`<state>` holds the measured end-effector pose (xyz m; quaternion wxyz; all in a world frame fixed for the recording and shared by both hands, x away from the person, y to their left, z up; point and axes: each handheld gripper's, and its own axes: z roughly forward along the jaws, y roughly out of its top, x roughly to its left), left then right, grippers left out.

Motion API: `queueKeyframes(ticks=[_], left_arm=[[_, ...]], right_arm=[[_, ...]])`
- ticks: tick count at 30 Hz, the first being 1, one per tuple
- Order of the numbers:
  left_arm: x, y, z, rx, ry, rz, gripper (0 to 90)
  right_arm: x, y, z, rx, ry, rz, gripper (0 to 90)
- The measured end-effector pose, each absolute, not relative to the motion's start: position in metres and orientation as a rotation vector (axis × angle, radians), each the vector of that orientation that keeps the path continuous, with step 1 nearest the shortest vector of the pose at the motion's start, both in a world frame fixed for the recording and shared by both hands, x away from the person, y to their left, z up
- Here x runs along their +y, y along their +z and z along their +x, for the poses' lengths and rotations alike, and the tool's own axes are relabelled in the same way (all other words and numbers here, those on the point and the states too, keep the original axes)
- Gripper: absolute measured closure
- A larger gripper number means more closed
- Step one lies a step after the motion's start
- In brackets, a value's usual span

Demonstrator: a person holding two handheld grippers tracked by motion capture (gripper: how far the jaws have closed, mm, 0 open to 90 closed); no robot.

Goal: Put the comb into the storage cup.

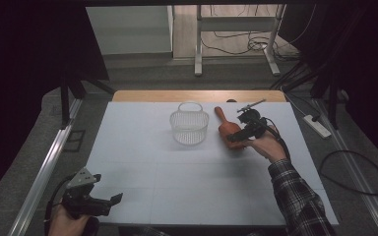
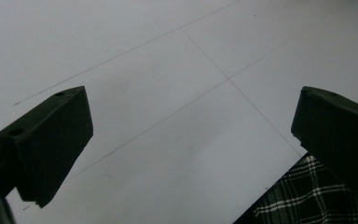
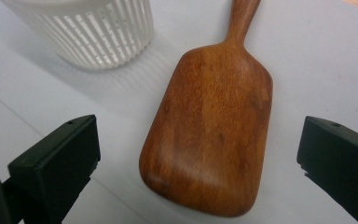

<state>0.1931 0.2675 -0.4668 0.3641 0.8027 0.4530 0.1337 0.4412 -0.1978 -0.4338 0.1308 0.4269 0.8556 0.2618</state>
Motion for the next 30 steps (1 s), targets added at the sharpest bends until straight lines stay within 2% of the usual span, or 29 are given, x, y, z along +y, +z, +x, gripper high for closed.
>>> queueKeyframes(ticks=[26,30], left_arm=[[0.267,-0.467,0.193,1.163,0.341,2.072,0.0],[0.267,-0.467,0.193,1.162,0.340,2.073,0.0]], right_arm=[[-0.181,-0.449,0.483,2.522,0.674,1.258,0.1],[-0.178,-0.448,0.487,2.514,0.662,1.248,7.7]])
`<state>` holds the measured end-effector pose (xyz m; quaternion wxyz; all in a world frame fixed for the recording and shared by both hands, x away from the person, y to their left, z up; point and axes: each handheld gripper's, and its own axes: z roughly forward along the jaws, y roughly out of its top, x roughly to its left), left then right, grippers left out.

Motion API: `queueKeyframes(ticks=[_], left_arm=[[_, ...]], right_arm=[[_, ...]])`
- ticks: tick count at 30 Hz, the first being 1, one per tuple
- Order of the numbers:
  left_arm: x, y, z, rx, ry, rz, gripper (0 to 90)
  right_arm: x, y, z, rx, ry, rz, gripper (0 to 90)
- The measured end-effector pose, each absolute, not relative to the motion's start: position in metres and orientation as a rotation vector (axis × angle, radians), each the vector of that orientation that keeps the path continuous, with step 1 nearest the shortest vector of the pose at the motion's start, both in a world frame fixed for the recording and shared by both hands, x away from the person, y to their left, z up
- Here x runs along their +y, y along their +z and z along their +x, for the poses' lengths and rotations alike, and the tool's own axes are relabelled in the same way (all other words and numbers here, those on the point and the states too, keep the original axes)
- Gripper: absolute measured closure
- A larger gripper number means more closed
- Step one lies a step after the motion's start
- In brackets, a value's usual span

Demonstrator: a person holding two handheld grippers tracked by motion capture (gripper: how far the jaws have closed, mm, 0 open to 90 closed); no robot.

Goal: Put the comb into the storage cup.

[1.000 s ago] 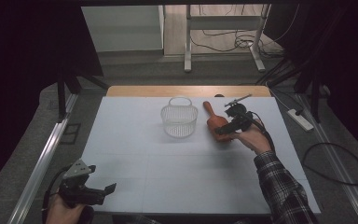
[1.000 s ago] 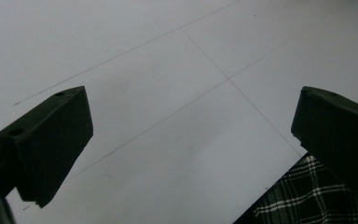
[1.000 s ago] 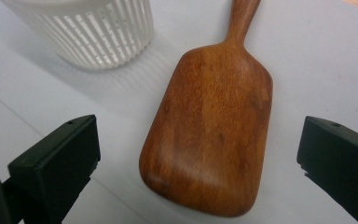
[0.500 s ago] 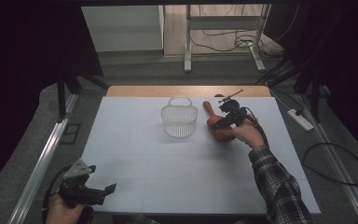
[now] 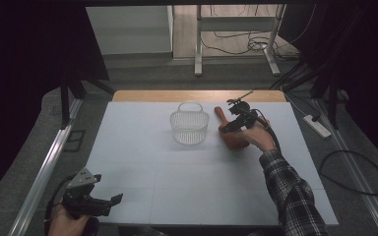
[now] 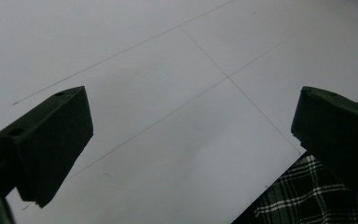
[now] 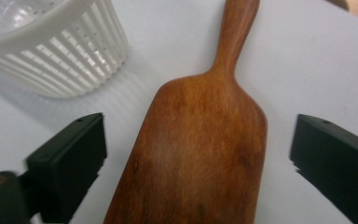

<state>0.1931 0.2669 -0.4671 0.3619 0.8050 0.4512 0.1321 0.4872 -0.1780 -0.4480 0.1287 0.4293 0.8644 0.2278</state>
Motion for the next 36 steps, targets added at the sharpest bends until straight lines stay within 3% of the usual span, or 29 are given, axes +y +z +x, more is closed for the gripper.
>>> queueKeyframes(ticks=[2,6,15,36], left_arm=[[0.267,-0.467,0.193,1.163,0.340,2.073,0.0],[0.267,-0.467,0.193,1.162,0.341,2.075,0.0],[0.266,-0.467,0.193,1.160,0.346,2.081,0.0],[0.264,-0.467,0.193,1.151,0.353,2.105,0.0]], right_arm=[[-0.177,-0.447,0.489,2.510,0.667,1.228,16.1],[-0.176,-0.447,0.493,2.519,0.696,1.222,43.3],[-0.170,-0.453,0.508,2.560,0.700,1.212,88.0],[-0.147,-0.476,0.535,2.572,0.607,1.179,89.3]])
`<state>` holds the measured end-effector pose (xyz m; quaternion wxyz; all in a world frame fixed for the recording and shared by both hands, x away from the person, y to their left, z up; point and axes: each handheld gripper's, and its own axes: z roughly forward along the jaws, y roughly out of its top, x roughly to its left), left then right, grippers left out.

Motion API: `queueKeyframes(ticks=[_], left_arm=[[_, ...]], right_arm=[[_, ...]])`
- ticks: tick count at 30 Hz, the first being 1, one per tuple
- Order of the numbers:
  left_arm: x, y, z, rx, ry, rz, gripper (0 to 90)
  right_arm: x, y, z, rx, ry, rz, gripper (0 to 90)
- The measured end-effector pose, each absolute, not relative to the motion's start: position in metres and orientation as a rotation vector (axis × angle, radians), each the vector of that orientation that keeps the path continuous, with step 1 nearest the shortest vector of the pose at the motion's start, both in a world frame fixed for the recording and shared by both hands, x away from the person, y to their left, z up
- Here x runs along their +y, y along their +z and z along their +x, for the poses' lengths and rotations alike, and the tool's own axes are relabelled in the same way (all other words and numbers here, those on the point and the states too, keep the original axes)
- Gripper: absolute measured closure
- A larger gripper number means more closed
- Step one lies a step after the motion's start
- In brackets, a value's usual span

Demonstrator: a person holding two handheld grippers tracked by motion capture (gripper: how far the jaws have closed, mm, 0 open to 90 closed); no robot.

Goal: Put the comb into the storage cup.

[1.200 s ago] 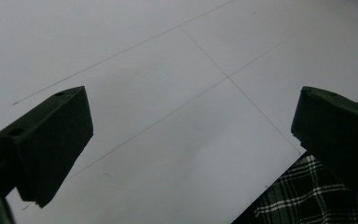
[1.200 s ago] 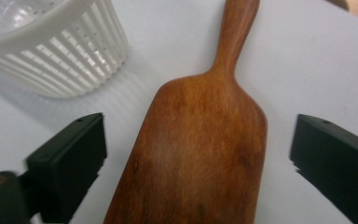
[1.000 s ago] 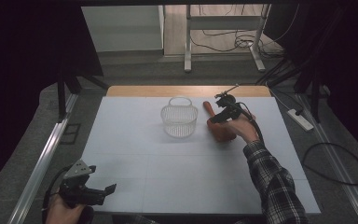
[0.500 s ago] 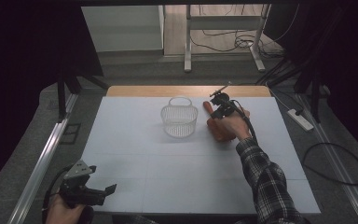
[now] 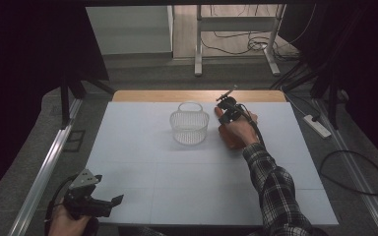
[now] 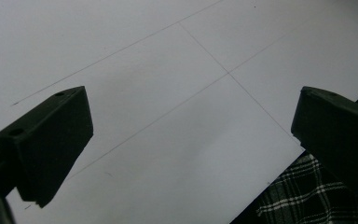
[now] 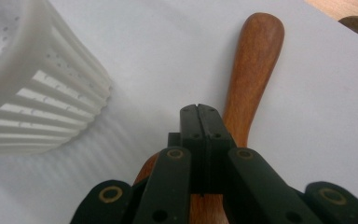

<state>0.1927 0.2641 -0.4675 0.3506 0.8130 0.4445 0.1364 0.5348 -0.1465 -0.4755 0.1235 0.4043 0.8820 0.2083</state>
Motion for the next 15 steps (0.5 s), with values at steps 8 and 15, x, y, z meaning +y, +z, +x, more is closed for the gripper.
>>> queueKeyframes(ticks=[8,15], left_arm=[[0.263,-0.468,0.192,1.145,0.360,2.120,0.0],[0.262,-0.468,0.192,1.144,0.364,2.126,0.0]], right_arm=[[-0.144,-0.483,0.540,2.581,0.573,1.189,89.4],[-0.154,-0.482,0.542,2.578,0.586,1.250,89.4]])
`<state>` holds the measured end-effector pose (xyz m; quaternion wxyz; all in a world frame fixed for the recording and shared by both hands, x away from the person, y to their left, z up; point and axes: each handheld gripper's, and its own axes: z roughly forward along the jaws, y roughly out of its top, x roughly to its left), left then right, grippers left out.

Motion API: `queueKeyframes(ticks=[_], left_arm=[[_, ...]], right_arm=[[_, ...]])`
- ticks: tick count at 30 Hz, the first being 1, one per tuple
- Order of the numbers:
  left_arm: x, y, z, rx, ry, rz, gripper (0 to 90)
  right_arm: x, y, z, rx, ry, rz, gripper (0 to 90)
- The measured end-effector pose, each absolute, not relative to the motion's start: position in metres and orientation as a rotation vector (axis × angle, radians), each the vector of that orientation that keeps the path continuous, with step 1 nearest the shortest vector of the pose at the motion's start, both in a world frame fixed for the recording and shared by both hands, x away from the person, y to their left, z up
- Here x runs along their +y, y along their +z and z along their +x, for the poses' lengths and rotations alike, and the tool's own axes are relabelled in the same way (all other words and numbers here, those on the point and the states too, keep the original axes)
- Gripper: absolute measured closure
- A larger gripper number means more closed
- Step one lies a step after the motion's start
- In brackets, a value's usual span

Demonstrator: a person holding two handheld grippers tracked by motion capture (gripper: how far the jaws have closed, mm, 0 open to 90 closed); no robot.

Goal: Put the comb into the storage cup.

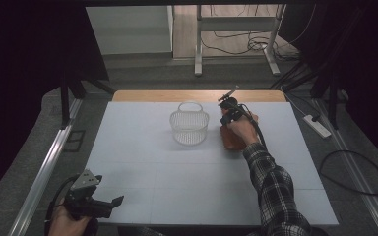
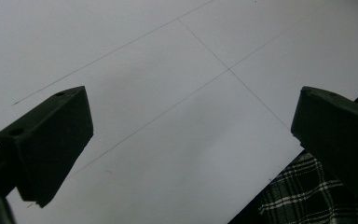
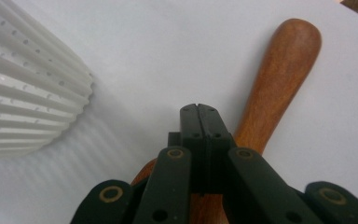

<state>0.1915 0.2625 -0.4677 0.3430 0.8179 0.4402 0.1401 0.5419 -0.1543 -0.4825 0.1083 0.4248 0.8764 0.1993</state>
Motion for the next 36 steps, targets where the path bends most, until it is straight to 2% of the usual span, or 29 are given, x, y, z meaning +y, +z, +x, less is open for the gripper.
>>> queueKeyframes(ticks=[19,36], left_arm=[[0.261,-0.468,0.190,1.147,0.372,2.135,0.0],[0.260,-0.468,0.191,1.145,0.376,2.147,0.0]], right_arm=[[-0.179,-0.479,0.539,2.549,0.510,1.283,89.4],[-0.220,-0.480,0.525,2.518,0.432,1.336,89.4]])
